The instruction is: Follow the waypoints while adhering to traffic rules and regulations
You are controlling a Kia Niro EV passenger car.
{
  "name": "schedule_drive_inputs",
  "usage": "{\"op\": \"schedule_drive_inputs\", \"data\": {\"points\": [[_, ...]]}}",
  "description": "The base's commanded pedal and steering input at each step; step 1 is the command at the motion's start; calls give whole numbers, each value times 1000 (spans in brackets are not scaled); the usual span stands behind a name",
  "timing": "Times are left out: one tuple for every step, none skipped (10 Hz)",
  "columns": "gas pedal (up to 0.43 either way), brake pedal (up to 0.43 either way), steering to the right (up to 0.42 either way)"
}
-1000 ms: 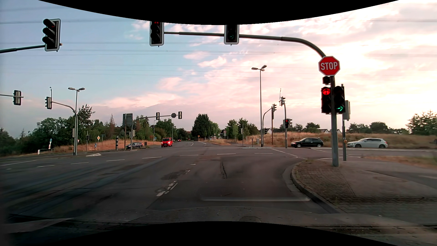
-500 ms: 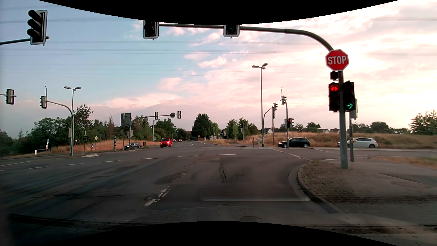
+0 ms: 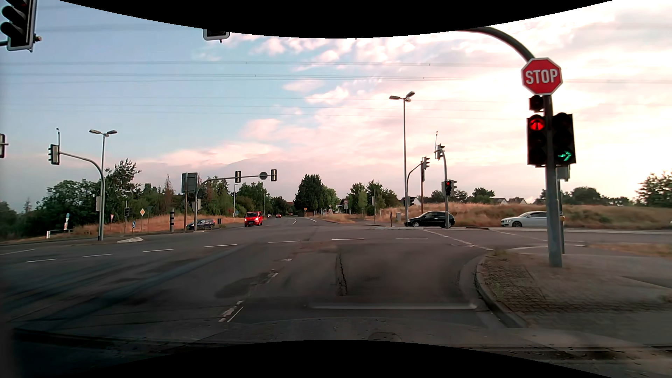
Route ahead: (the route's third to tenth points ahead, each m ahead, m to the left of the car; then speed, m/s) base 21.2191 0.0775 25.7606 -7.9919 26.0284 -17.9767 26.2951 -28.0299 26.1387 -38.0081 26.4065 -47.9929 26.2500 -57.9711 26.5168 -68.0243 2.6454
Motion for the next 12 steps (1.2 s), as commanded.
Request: {"op": "schedule_drive_inputs", "data": {"points": [[319, 0, -5], [319, 0, -5], [319, 0, -5], [319, 0, -5], [319, 0, -4], [311, 0, 1], [311, 0, 10], [311, 0, 21], [299, 0, 31], [299, 0, 43], [268, 0, 57], [220, 0, 76]]}}
